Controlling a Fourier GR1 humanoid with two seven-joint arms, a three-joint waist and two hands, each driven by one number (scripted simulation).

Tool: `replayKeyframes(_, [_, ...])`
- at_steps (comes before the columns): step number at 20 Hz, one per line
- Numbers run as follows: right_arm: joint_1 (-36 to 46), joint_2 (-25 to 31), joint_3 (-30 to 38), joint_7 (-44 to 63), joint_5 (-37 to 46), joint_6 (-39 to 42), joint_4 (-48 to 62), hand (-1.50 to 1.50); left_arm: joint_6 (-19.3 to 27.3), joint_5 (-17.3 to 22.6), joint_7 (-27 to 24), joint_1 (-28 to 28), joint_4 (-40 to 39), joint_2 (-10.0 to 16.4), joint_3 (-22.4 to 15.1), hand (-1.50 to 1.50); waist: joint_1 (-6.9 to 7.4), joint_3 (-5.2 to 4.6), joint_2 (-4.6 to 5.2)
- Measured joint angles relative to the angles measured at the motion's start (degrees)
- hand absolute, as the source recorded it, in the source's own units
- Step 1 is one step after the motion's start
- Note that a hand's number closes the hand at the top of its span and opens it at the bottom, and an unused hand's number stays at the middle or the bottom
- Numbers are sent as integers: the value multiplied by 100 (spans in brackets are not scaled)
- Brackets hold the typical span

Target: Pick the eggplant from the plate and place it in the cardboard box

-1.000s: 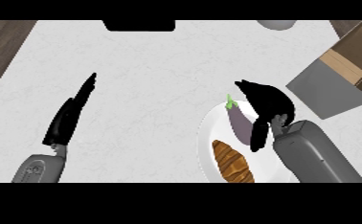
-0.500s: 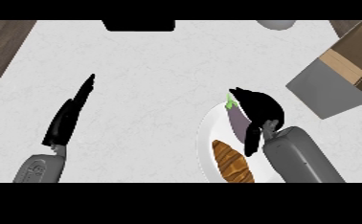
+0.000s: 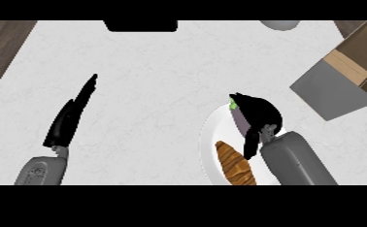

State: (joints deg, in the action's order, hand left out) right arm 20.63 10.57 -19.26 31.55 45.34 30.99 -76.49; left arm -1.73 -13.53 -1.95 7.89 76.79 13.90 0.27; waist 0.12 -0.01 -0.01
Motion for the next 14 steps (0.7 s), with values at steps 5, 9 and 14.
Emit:
replayKeyframes(5, [9, -136, 63, -205, 277, -24, 259, 150, -84, -49, -94, 128, -184, -45, 123, 0, -5, -10, -8])
replayKeyframes(9, [29, 62, -193, -692, 728, -456, 279, 150, -118, -40, 22, 110, -39, -41, 162, 0, 8, -17, -23])
replayKeyframes(14, [158, 135, -207, -1193, 1157, -1042, 503, 150, -73, -127, -84, 107, -171, -154, 139, 0, 7, -14, -18])
